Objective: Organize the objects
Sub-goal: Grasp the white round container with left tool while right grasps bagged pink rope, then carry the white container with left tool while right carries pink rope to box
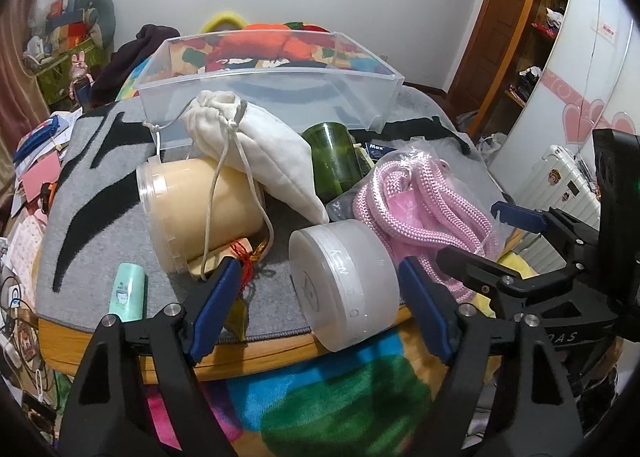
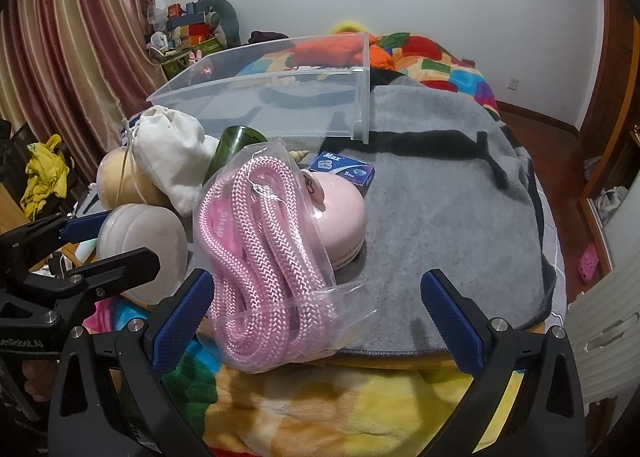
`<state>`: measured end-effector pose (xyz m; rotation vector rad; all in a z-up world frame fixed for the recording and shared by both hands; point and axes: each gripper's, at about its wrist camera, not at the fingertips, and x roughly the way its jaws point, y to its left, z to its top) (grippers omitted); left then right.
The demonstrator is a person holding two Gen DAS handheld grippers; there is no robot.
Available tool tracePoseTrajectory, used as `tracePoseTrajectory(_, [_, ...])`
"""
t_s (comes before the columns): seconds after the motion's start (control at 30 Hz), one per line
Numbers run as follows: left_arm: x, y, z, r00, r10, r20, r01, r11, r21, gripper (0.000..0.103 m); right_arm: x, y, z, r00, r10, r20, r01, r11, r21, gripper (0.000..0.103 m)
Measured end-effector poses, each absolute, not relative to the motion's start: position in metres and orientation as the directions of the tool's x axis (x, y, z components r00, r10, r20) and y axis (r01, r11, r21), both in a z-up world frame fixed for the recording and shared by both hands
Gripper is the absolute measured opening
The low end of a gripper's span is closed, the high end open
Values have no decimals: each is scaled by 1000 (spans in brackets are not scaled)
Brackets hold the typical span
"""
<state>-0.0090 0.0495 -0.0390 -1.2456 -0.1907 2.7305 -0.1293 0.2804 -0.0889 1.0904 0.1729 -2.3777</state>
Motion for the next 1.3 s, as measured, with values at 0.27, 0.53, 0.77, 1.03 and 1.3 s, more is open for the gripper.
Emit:
tracePoseTrajectory(0.27, [-13, 48, -48, -629, 176, -757, -67, -983, -173, 50, -128, 274, -90, -542, -402, -738, 520, -850, 81, 103])
tracePoseTrajectory(0.53, [-10, 44, -49, -636, 190, -748, -77, -980, -184, 41, -133, 258, -94, -538, -396, -744, 541, -839, 55, 101])
tracePoseTrajectory(0.77, [-12, 45, -53, -624, 211, -752, -89, -976, -200, 35, -137, 252, -100, -522, -402, -753, 555, -830, 59, 92])
tracePoseTrajectory(1.03, [-7, 45, -44, -644, 215, -734, -100, -975, -198, 34, -131, 251, -100, -517, -431, -740, 579, -813, 69, 63])
tracePoseTrajectory(1.3, [-4, 46, -36, -660, 212, -720, -109, -976, -187, 33, -128, 255, -94, -516, -451, -729, 581, -809, 90, 43])
